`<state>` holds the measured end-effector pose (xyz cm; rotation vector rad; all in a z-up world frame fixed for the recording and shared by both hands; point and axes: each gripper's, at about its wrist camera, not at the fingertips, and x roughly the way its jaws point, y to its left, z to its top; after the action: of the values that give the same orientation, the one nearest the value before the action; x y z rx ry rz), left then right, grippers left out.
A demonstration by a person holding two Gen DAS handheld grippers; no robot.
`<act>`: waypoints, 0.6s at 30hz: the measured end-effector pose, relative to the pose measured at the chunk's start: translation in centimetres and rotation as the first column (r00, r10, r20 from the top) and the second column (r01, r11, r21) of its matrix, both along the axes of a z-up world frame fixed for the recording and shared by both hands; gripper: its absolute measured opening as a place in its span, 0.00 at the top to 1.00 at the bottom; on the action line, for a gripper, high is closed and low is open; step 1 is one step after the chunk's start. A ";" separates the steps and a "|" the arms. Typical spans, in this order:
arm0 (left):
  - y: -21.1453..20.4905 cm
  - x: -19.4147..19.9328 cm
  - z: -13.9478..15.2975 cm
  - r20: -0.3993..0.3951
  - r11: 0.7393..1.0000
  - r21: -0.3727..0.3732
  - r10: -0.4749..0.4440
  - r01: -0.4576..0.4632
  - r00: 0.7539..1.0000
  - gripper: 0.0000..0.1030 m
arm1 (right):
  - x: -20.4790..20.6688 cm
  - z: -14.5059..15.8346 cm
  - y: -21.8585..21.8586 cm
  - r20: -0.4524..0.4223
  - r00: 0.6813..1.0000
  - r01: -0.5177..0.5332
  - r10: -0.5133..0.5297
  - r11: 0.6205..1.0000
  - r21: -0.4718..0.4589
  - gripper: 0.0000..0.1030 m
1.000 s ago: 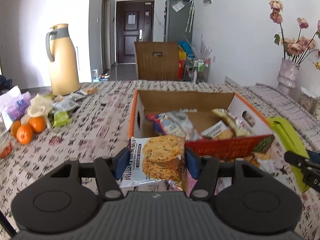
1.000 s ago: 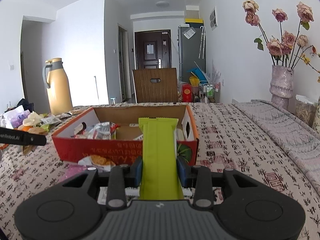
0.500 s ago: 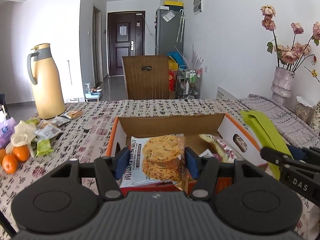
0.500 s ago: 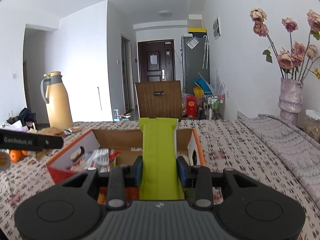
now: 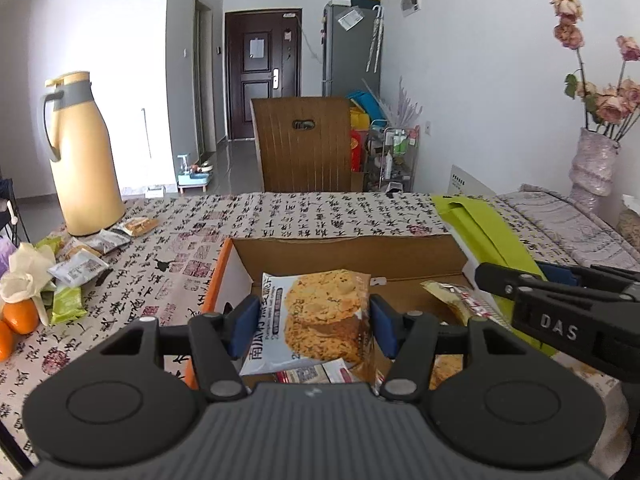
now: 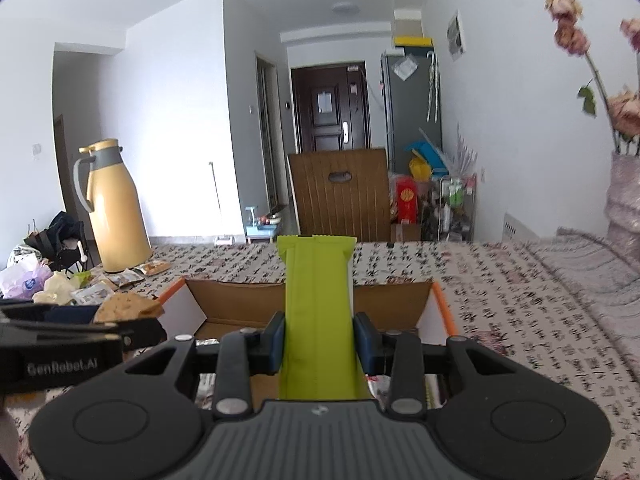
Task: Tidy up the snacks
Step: 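Carry the green bar and cookie packet into the box and open both tools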
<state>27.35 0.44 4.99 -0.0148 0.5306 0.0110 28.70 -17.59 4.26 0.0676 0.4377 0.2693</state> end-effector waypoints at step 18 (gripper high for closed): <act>1.4 1.6 -2.9 -0.038 0.999 -0.055 -0.001 -0.001 0.999 0.29 | 2.9 -4.0 0.3 -0.094 0.996 0.002 -0.002 1.000 0.001 0.60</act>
<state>28.95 1.81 2.09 -0.0681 0.5684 -0.0030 31.59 -17.26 0.24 0.0823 0.5307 0.2655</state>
